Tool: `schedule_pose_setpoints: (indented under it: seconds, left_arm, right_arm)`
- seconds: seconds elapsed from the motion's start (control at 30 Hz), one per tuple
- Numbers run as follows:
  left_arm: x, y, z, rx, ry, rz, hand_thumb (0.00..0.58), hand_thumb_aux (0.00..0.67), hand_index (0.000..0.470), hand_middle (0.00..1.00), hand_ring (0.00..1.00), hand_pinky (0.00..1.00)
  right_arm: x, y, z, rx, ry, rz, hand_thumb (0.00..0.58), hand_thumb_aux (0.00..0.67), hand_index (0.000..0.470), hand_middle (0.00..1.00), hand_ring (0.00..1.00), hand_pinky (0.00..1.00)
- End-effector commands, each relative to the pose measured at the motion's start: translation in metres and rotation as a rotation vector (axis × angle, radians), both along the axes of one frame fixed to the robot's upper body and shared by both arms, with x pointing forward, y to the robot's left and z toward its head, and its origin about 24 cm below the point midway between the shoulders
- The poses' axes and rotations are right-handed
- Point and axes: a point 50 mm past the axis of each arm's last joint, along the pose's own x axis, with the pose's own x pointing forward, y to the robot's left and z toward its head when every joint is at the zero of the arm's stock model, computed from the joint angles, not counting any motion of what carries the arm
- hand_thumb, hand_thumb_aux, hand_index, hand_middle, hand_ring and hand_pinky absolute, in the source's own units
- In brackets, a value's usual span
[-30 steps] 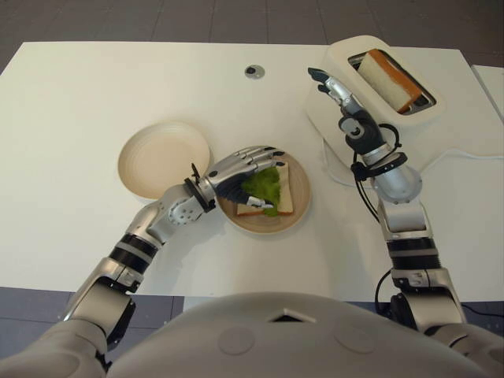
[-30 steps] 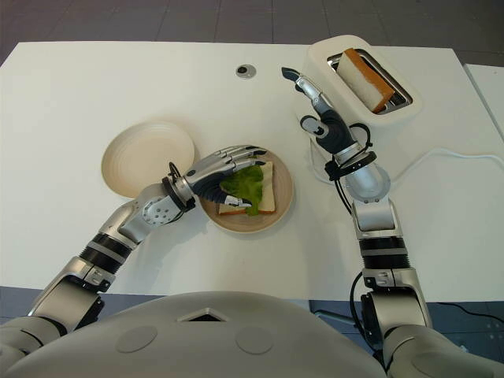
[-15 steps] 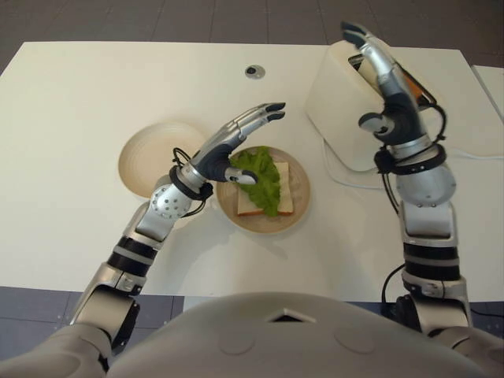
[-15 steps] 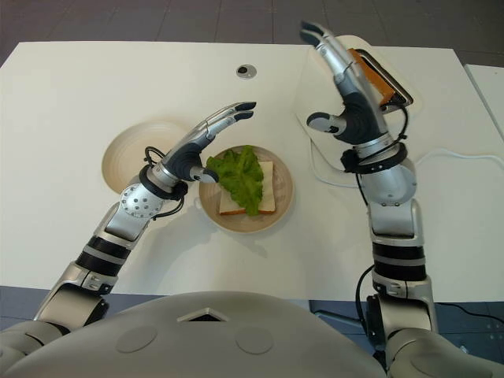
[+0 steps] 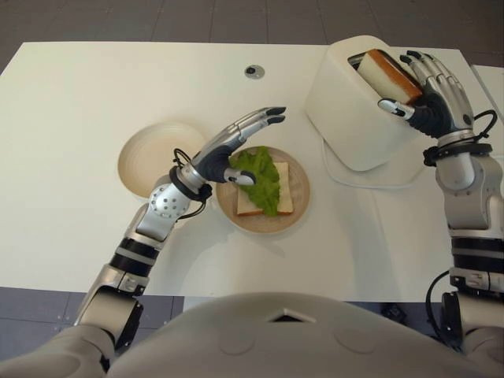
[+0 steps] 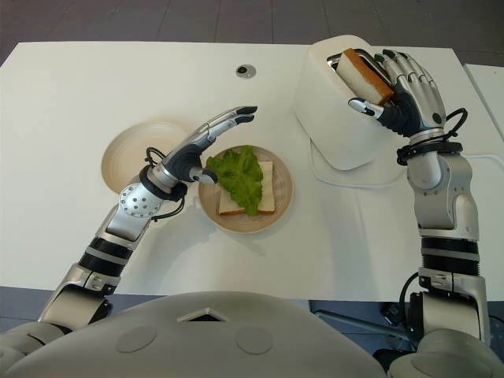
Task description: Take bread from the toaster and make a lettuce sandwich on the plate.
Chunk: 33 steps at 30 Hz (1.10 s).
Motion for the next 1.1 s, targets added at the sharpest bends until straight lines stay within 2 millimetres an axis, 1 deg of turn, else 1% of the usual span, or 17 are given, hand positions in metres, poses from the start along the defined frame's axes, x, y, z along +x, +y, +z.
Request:
schedule_pose_setpoints:
  seconds: [0.03,0.07,0.1,0.33,0.37,0.4,0.43,0.47,0.5,0.53,0.6,0.67,0.77,0.83,0.93,1.0,1.1]
  left_arm:
    - [0.0,0.001,-0.004,0.014,0.018,-0.004,0.0,0.0,0.0,0.0,0.0,0.0]
    - [0.0,0.001,-0.004,0.014,0.019,-0.004,0.0,0.0,0.0,0.0,0.0,0.0]
    - [0.0,0.001,-0.004,0.012,0.02,-0.004,0.0,0.0,0.0,0.0,0.0,0.0]
    - [0.002,0.002,-0.007,-0.008,0.031,0.011,0.0,0.0,0.0,0.0,0.0,0.0]
    - [0.002,0.002,-0.007,-0.011,0.03,0.015,0.0,0.0,0.0,0.0,0.0,0.0]
    - [0.003,0.003,-0.007,-0.014,0.028,0.019,0.0,0.0,0.0,0.0,0.0,0.0]
    - [0.004,0.004,-0.006,-0.017,0.024,0.024,0.0,0.0,0.0,0.0,0.0,0.0]
    - [0.005,0.006,-0.004,-0.022,0.02,0.031,0.0,0.0,0.0,0.0,0.0,0.0]
    - [0.006,0.009,-0.002,-0.032,0.015,0.039,0.0,0.0,0.0,0.0,0.0,0.0]
    - [0.007,0.013,0.001,-0.053,0.01,0.049,0.0,0.0,0.0,0.0,0.0,0.0]
    - [0.01,0.022,0.008,-0.115,-0.006,0.077,0.0,0.0,0.0,0.0,0.0,0.0]
    - [0.014,0.032,0.018,-0.21,-0.012,0.104,0.0,0.0,0.0,0.0,0.0,0.0]
    - [0.015,0.05,0.034,-0.394,-0.009,0.108,0.0,0.0,0.0,0.0,0.0,0.0]
    - [0.012,0.059,0.039,-0.482,0.011,0.066,0.0,0.0,0.0,0.0,0.0,0.0]
    - [0.004,0.068,0.037,-0.581,0.095,-0.061,0.0,0.0,0.0,0.0,0.0,0.0]
    - [-0.007,0.066,0.035,-0.567,0.128,-0.176,0.0,0.0,0.0,0.0,0.0,0.0]
    - [-0.022,0.061,0.027,-0.482,0.174,-0.314,0.0,0.0,0.0,0.0,0.0,0.0]
  right_arm:
    - [0.002,0.001,0.001,0.012,-0.011,0.018,0.516,0.447,0.313,0.0,0.0,0.0]
    - [0.002,0.002,0.003,0.022,-0.03,0.021,0.563,0.554,0.389,0.0,0.0,0.0]
    - [0.002,0.002,0.007,0.033,-0.064,0.022,0.58,0.67,0.47,0.0,0.0,0.0]
    - [-0.01,0.004,0.051,0.141,-0.467,0.028,0.58,0.67,0.47,0.0,0.0,0.0]
    - [-0.013,0.007,0.056,0.16,-0.513,0.05,0.58,0.67,0.47,0.04,0.04,0.04]
    - [-0.015,0.012,0.059,0.196,-0.55,0.081,0.58,0.67,0.47,0.14,0.14,0.14]
    - [-0.017,0.016,0.062,0.24,-0.572,0.115,0.58,0.67,0.47,0.31,0.31,0.31]
    - [-0.018,0.021,0.064,0.287,-0.581,0.156,0.58,0.67,0.47,0.39,0.39,0.39]
    - [-0.02,0.026,0.065,0.334,-0.578,0.203,0.58,0.67,0.47,0.63,0.63,0.63]
    - [-0.021,0.033,0.066,0.405,-0.559,0.269,0.58,0.67,0.47,0.77,0.77,0.77]
    - [-0.026,0.047,0.068,0.513,-0.516,0.403,0.58,0.67,0.47,0.97,0.97,0.97]
    - [-0.028,0.057,0.068,0.601,-0.447,0.519,0.58,0.67,0.47,1.0,1.0,1.0]
    - [-0.025,0.071,0.055,0.66,-0.26,0.639,0.58,0.67,0.47,1.0,1.0,1.0]
    - [-0.019,0.083,0.035,0.661,-0.064,0.687,0.58,0.67,0.47,1.0,1.0,1.0]
    - [-0.011,0.106,-0.004,0.645,0.262,0.764,0.58,0.67,0.47,1.0,1.0,1.0]
    - [-0.008,0.116,-0.022,0.647,0.396,0.802,0.58,0.67,0.47,1.0,1.0,1.0]
    - [-0.006,0.129,-0.042,0.652,0.517,0.83,0.58,0.67,0.47,1.0,1.0,1.0]
